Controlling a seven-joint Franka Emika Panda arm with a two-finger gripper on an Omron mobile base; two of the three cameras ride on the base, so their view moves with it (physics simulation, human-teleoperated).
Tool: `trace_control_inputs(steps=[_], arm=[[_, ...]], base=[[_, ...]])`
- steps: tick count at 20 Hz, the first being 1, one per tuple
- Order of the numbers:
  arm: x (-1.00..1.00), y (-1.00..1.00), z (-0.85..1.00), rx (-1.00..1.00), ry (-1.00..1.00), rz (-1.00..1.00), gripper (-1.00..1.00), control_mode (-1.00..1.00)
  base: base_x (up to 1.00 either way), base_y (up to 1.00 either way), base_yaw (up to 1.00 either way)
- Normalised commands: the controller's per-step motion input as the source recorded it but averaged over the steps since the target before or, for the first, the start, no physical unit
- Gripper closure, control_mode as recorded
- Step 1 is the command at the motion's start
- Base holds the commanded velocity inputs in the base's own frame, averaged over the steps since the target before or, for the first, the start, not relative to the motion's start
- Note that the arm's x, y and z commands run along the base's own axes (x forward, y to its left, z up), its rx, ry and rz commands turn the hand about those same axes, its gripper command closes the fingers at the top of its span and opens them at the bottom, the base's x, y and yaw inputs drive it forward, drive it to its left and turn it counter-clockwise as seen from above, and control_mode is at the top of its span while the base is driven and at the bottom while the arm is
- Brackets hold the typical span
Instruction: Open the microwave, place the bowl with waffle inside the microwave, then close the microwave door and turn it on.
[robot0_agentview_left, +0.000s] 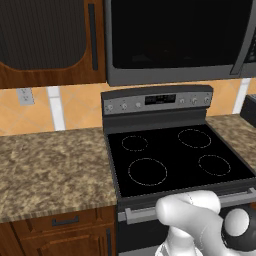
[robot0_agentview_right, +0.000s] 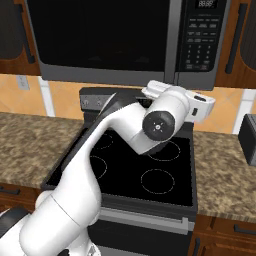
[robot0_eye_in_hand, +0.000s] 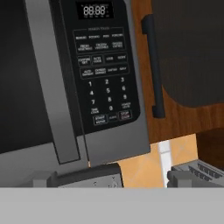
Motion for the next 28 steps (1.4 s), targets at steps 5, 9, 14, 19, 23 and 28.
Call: trace_control_inputs(steps=[5,9,14,19,23,28], arm=[[0.00,-0.21,0.00,0.00,0.00,0.00,-1.00,-1.00],[0.09,-0.07,0.03,0.00,0.00,0.04,-1.00,-1.00],[0.23,0.00,0.00,0.00,0.00,0.17,-1.00,-1.00],[0.35,-0.09,0.00,0.00,0.00,0.12,-1.00,-1.00],[0.19,-0.14,0.00,0.00,0.00,0.00,-1.00,-1.00],[0.12,-0.04,0.00,0.00,0.00,-0.01,-1.00,-1.00]], base=[[0.00,0.00,0.00],[0.00,0.00,0.00],[0.00,0.00,0.00],[0.00,0.00,0.00],[0.00,0.00,0.00],[0.00,0.00,0.00]])
